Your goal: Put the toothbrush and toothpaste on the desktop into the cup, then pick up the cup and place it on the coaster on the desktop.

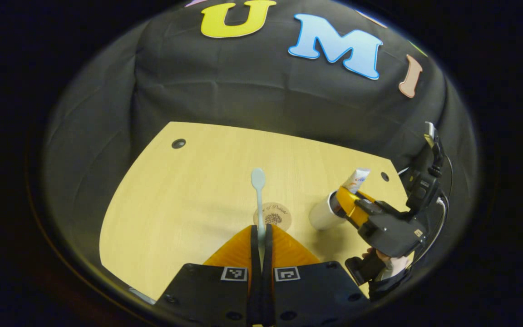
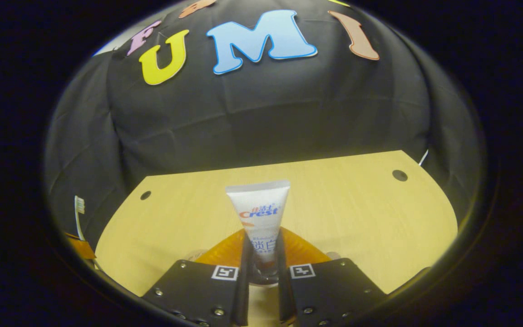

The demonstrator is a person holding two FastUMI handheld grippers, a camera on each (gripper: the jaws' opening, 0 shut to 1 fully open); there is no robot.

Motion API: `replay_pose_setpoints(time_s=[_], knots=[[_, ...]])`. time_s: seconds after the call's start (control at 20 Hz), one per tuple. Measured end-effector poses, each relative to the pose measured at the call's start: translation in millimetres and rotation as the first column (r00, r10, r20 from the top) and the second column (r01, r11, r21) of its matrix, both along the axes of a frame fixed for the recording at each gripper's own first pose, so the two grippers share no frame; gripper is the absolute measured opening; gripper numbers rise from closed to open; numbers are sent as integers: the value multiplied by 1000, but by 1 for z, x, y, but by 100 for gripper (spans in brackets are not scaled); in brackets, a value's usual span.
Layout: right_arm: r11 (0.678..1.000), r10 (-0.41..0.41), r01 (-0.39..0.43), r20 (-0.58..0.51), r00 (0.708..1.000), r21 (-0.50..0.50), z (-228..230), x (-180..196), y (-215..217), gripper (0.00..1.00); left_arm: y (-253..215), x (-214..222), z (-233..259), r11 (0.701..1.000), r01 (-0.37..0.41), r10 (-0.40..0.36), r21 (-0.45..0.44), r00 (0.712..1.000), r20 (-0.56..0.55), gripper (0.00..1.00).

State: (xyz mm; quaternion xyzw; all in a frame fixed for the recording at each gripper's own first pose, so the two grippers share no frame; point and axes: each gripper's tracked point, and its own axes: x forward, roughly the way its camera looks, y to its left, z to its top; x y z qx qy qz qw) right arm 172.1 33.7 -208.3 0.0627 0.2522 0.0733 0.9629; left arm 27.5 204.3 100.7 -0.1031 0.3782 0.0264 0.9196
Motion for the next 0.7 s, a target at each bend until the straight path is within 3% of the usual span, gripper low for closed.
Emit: replay_pose_setpoints(time_s=[0.3, 0.4, 0.45, 0.55, 0.7], knots=[[1000, 9, -9, -6, 1000, -5, 2, -12, 0, 30, -3, 7, 4, 1000, 3, -3, -5, 1000, 29, 7], [1000, 16, -16, 12, 1000, 15, 11, -9, 3, 55, -1, 8, 0, 1000, 6, -6, -6, 999, 39, 7], [1000, 11, -12, 21, 1000, 15, 16, -10, 2, 61, 1, 9, -5, 1000, 8, -8, -5, 999, 41, 7], [1000, 9, -10, 41, 999, 24, 29, -10, 1, 66, 7, 12, -15, 1000, 10, -9, -9, 999, 48, 7], [999, -3, -1, 88, 996, 41, 54, -11, -5, 66, 7, 11, -16, 1000, 21, -20, -15, 998, 54, 8]])
